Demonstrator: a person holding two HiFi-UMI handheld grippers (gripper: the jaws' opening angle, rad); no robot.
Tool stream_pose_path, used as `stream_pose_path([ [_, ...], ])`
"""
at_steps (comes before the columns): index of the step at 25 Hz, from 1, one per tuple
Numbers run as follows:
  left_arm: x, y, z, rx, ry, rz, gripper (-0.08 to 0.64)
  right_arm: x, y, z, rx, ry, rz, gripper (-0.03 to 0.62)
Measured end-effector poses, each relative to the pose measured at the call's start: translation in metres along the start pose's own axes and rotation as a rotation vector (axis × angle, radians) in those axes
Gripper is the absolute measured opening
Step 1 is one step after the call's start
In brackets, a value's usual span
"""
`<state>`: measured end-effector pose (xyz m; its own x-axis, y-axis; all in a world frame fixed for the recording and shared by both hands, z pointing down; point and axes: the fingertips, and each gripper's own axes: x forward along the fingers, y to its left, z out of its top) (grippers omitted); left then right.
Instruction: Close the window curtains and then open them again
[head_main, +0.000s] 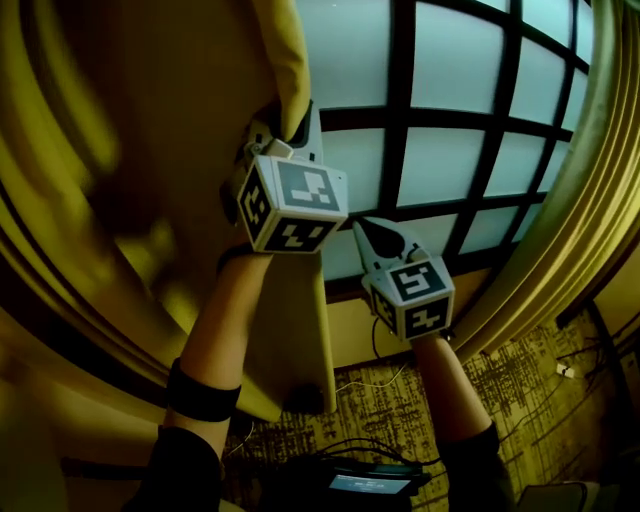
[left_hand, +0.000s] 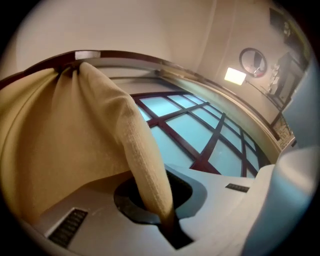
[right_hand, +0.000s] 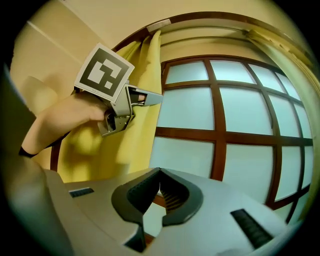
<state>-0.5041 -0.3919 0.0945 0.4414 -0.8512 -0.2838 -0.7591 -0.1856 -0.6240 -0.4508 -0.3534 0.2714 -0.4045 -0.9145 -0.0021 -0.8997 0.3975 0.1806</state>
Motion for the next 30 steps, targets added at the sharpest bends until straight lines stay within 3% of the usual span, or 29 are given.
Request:
stream_pose_path([
  [3, 0.019, -0.036, 0.019, 0.015, -0.005, -0.043, 0.003, -0.016, -0.028, -0.005, 0.014, 0.005, -0.024, 0.017],
  [9, 0.047, -0.078, 0.06, 0.007, -0.025, -0.034, 0.003, -0.052, -0.088, -0.018, 0.037, 0.027, -0.055, 0.017],
  [19, 0.09, -0.183, 0.124, 0.033, 0.011, -0.091, 0.006, -0.111, -0.175, -0.024, 0.051, 0.022, -0.037, 0.017],
  [26, 0.108, -0.235, 0.173, 0.046, 0.022, -0.048, 0.009, -0.161, -0.23, -0.049, 0.067, 0.049, -0.024, 0.017],
  [30, 0.118, -0.266, 0.188, 0.054, 0.033, -0.061, 0.011, -0.183, -0.254, -0.061, 0.083, 0.055, -0.023, 0.017],
])
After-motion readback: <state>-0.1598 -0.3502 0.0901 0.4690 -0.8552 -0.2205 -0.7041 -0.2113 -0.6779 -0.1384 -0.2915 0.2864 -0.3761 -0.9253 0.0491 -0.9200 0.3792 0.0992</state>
